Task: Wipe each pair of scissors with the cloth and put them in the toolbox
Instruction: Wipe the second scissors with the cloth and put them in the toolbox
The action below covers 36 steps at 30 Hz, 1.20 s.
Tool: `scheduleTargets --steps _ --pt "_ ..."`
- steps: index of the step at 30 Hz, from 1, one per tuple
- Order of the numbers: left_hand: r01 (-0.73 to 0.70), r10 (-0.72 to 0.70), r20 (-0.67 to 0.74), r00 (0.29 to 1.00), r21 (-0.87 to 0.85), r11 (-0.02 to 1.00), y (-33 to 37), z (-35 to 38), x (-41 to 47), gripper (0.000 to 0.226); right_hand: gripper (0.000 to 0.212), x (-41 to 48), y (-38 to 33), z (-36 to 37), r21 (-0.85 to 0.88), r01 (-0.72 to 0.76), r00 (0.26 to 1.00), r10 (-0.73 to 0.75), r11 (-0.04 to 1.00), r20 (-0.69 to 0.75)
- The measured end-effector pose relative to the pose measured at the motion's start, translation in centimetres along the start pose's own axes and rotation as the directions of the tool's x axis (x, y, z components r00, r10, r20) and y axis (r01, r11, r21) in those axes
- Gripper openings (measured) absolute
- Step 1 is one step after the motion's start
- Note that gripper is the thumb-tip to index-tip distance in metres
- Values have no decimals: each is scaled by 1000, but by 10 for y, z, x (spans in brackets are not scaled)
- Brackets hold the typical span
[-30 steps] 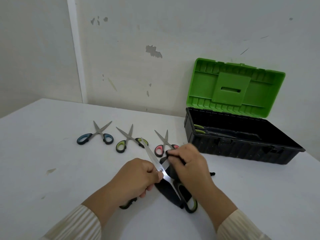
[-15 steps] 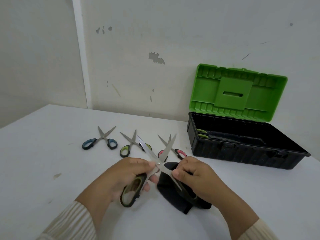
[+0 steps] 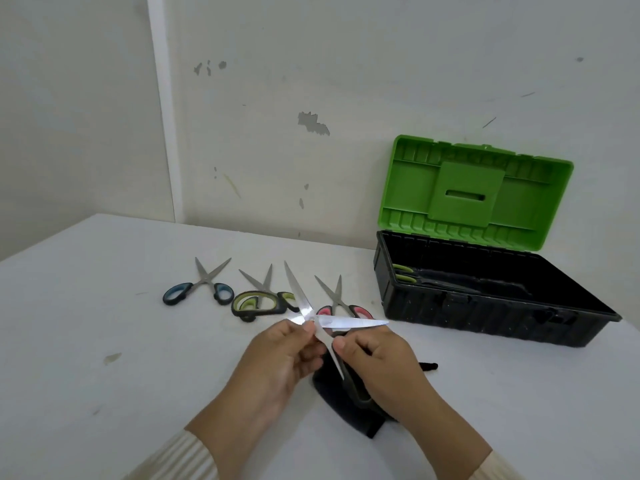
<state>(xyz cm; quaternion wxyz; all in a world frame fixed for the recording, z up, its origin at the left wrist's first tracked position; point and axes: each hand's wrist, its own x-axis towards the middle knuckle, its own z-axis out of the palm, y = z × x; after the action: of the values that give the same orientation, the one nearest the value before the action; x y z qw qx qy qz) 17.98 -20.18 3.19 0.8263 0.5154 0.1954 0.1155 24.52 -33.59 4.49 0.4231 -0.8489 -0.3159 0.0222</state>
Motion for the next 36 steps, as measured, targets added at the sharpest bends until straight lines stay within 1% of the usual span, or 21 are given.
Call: scheduleTargets --steps 3,5,6,8,10,11,12,13,14,15,16,17,18,20,21,24,28,31,32,35,36 --pt "-20 20 -71 997 -6 1000 6 -10 4 18 28 1 3 -7 -14 33 993 -31 999 117" --pt "-26 25 -66 998 -12 1000 13 -14 5 16 15 5 13 -20 93 -37 993 26 995 118" --pt "-16 16 -41 999 1 1000 16 -15 4 17 16 7 16 -28 182 -85 994 70 980 89" --pt "36 -39 30 999 85 996 17 -14 0 18 29 9 23 -42 387 -153 985 173 909 -15" --pt "92 -114 95 989 203 975 13 -10 -4 17 35 10 21 -49 560 -105 971 206 822 -119" --pt "110 -144 121 982 249 962 9 -8 -5 17 37 9 16 -49 581 -37 976 156 813 -155" --pt "114 -159 143 977 279 954 4 -7 -5 17 40 7 10 -44 547 32 982 76 837 -173" --pt "110 -160 160 974 285 952 0 -6 -5 16 41 4 4 -36 449 88 987 -16 889 -163" --pt "95 -148 174 974 278 956 -3 -5 -5 16 40 1 0 -26 285 138 986 -106 949 -126" --pt "67 -121 185 975 274 959 -5 -4 -6 16 34 -2 -2 -15 98 198 979 -191 975 -77" --pt "29 -86 186 979 290 957 -7 -4 -6 17 28 -2 -1 -7 -60 260 964 -263 964 -45" --pt "-10 -49 178 983 318 948 -7 -4 -6 18 24 1 2 -2 -159 311 947 -320 937 -38" --pt "-44 -15 164 986 352 935 -7 -4 -6 19 21 4 5 -1 -194 323 939 -340 926 -59" --pt "-81 27 141 990 395 915 -6 -3 -5 21 21 10 6 -1 -191 281 942 -308 941 -133" --pt "-85 35 133 991 396 914 -6 -3 -5 22 21 11 5 0 -184 274 945 -300 944 -132" --pt "-84 44 116 992 371 925 -5 -3 -5 21 17 6 2 7 -137 277 959 -283 951 -23" --pt "-93 53 107 993 414 905 -4 -1 -6 24 18 12 6 0 -101 228 953 -243 968 -182" --pt "-83 45 106 993 389 918 -4 -2 -6 24 17 5 6 8 -117 263 957 -275 958 -96" --pt "-85 49 103 993 388 918 -4 -2 -6 22 18 4 6 10 -120 274 953 -286 954 -100" --pt "-102 61 111 992 415 904 -3 -1 -7 19 18 13 11 1 -147 227 940 -256 963 -225" --pt "-103 60 117 991 414 904 -3 -1 -7 19 18 13 11 0 -162 226 936 -260 961 -237"
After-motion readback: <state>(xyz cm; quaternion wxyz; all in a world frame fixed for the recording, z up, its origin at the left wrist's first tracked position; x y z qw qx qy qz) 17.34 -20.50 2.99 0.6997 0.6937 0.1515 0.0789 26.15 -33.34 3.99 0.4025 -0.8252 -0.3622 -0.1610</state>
